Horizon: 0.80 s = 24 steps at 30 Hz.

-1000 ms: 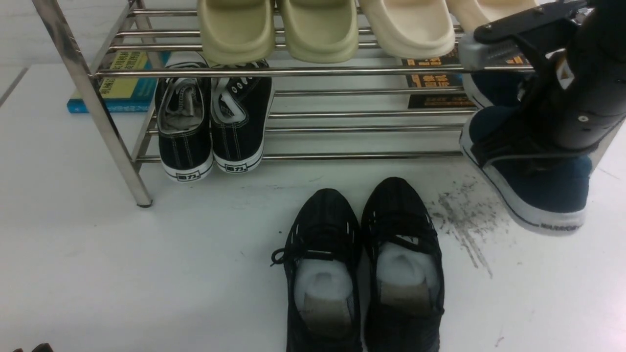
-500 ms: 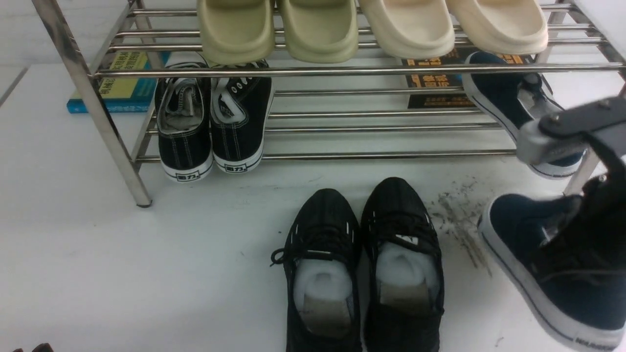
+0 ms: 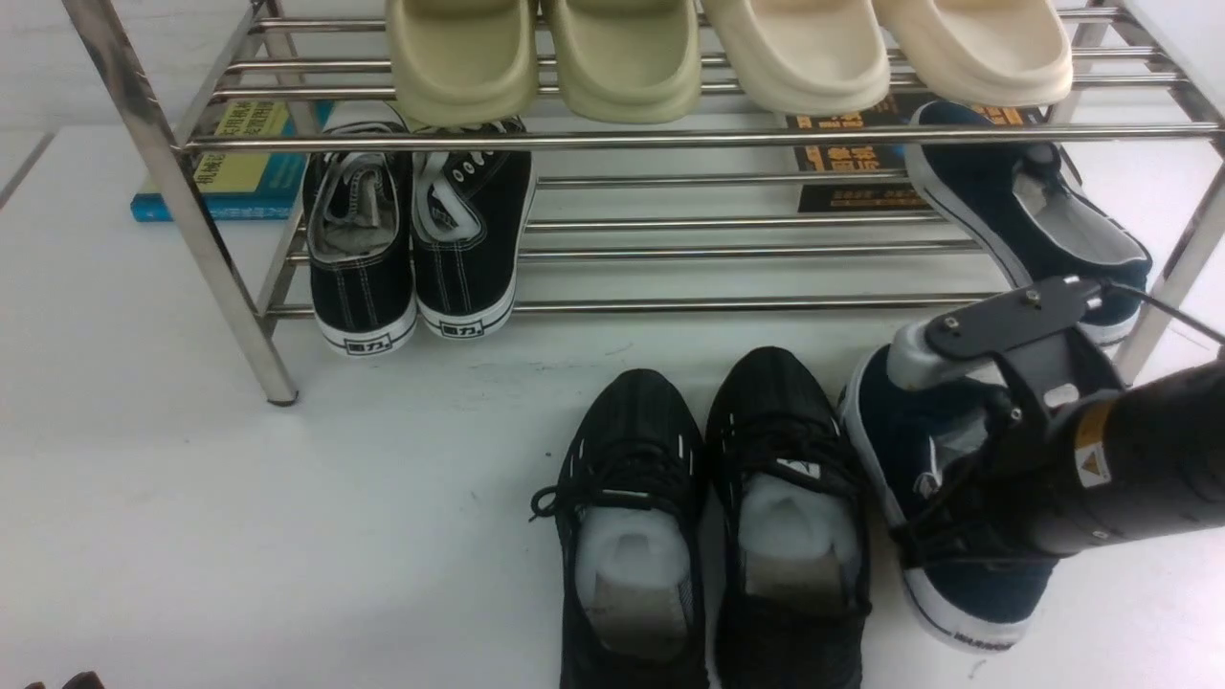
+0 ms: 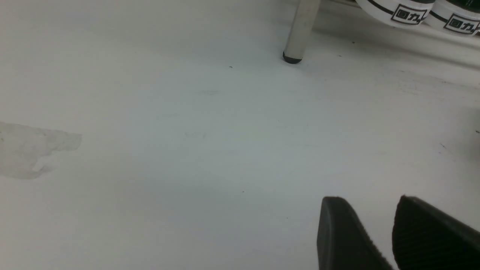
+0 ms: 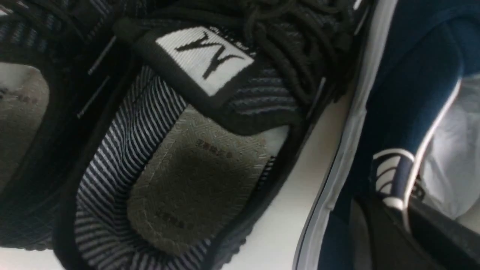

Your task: Take the shoes off the shelf with your hand on the white table.

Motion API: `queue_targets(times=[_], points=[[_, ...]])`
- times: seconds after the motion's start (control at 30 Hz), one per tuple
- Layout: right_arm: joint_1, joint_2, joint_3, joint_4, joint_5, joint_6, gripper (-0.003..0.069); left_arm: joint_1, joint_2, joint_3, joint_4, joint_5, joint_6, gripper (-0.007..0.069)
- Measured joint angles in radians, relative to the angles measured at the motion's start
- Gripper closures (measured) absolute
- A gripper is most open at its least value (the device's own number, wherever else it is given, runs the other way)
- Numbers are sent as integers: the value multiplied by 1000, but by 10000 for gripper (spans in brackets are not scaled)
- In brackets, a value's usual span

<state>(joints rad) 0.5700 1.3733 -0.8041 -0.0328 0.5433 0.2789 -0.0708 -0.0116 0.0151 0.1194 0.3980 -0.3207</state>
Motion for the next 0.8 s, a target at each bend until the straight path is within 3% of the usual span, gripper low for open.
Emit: queue_targets(times=[0.33,0.5,0.67,0.8], points=[[0,116,0,-7,-53,67,603,0,0,0,0,0,0,382],[0,123,0,18,-61,71,565,0,0,0,0,0,0,382],[0,125,-4,53,-60,74,372,0,0,0,0,0,0,382],[0,125,-66,60,49,76,209,0,0,0,0,0,0,382]])
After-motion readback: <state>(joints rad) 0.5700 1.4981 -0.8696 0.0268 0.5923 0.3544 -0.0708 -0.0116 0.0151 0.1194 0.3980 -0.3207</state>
